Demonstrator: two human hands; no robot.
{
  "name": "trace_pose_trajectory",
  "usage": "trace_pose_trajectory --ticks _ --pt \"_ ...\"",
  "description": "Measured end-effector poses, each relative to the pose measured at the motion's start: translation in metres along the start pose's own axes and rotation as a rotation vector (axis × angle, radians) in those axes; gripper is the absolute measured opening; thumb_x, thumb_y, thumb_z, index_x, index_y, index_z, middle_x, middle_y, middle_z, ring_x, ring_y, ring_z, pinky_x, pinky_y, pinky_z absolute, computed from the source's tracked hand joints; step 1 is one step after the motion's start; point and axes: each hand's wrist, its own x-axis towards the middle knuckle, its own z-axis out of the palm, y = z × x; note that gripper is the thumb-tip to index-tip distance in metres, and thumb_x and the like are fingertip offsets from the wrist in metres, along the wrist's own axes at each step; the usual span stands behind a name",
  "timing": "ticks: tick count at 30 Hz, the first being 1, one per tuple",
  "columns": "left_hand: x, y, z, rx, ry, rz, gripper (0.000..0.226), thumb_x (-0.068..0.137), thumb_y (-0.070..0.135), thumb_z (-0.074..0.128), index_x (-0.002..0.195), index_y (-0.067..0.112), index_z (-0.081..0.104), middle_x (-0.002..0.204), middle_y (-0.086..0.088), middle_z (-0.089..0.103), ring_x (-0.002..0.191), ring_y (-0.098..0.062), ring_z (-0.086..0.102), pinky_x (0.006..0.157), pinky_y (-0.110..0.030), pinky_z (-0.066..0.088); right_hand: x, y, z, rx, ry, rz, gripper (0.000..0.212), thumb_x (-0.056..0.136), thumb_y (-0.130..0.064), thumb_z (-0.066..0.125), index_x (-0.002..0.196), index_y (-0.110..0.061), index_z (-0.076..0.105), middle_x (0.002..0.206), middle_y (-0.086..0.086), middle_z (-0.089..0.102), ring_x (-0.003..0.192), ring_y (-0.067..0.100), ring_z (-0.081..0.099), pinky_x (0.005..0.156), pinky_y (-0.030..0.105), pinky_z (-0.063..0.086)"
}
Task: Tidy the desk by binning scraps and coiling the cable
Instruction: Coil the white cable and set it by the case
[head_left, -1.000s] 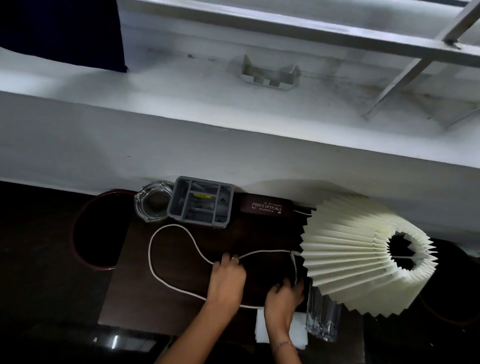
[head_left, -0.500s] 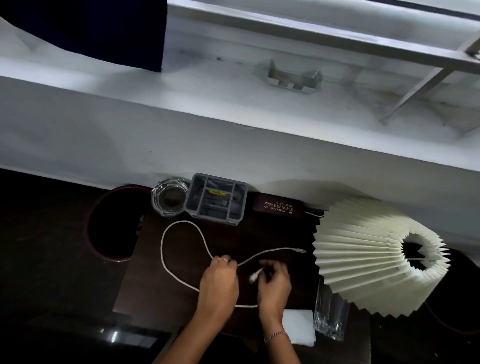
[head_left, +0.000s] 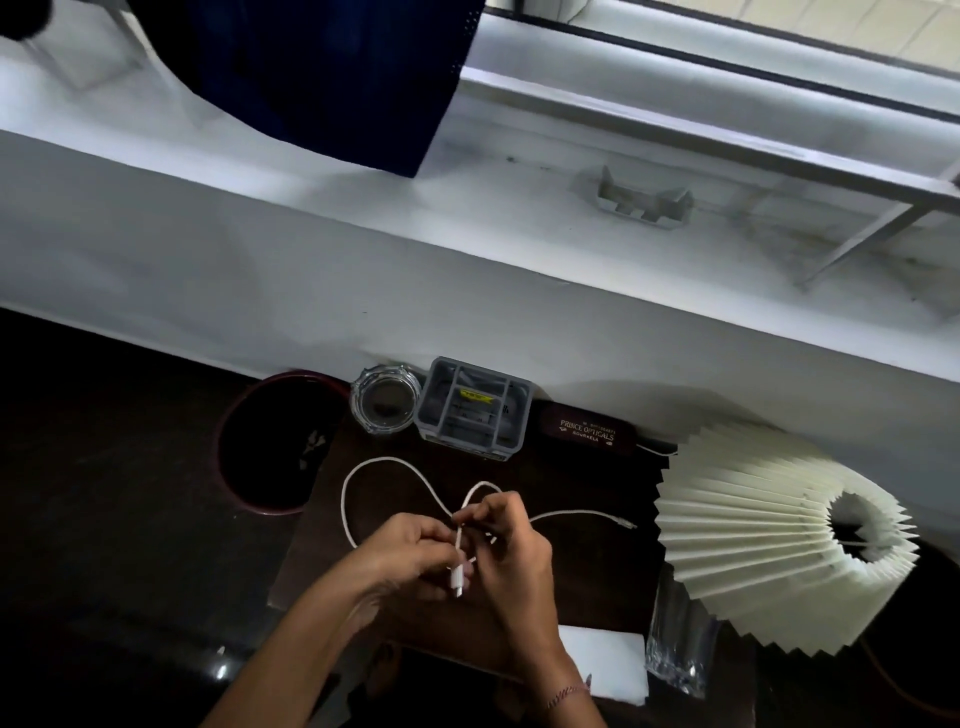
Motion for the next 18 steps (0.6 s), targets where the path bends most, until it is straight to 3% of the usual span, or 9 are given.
trace_pose_trajectory --ticks 5,8,12,14,18 --pt "-0.021 0.006 -0.007 -0.149 -0.024 0.031 0.03 0.085 -0.014 0.033 0.079 0.002 0.057 0.045 -0.002 0.06 0.036 -0.008 0.057 0.047 -0.019 0.05 0.006 -0.01 0.003 -0.187 -0.011 -0.21 0.046 0.078 0.006 0.06 0.108 -0.029 0.061 0.111 -0.015 0.056 0.11 0.001 0.051 0.091 0.011 0.042" --pt "-0.03 0.008 -0.011 -0.303 -0.067 0.065 0.036 0.08 -0.015 0.027 0.084 -0.001 0.06 0.043 0.001 0.047 0.034 -0.006 0.042 0.046 -0.021 0.044 0.013 -0.008 0.004 -0.138 0.015 -0.09 0.032 0.086 -0.003 0.058 0.107 -0.027 0.066 0.112 -0.013 0.06 0.111 -0.001 0.052 0.094 0.012 0.04" --pt "-0.037 0.013 -0.014 -0.601 -0.269 0.026 0.026 0.077 0.004 0.035 0.084 0.0 0.059 0.04 0.003 0.034 0.033 -0.006 0.027 0.038 -0.019 0.03 0.016 -0.013 0.018 0.05 -0.057 0.076 0.042 0.087 0.002 0.054 0.095 -0.037 0.067 0.1 -0.01 0.068 0.099 0.001 0.063 0.085 0.015 0.049" --pt "-0.037 0.016 -0.014 -0.69 -0.294 0.07 0.022 0.085 0.013 0.039 0.085 0.0 0.058 0.039 0.004 0.034 0.032 -0.005 0.028 0.037 -0.018 0.031 0.013 -0.016 0.03 0.185 -0.124 0.152 0.04 0.086 0.003 0.053 0.095 -0.032 0.07 0.099 -0.005 0.071 0.098 0.005 0.065 0.086 0.021 0.053" --pt "-0.034 0.022 -0.026 -0.871 -0.154 0.233 0.025 0.096 0.002 0.031 0.097 -0.001 0.055 0.051 0.0 0.056 0.04 -0.003 0.049 0.045 -0.018 0.048 0.003 -0.027 0.057 0.262 -0.213 0.2 0.031 0.089 -0.007 0.053 0.094 -0.034 0.067 0.099 -0.004 0.071 0.098 0.008 0.065 0.086 0.027 0.053"
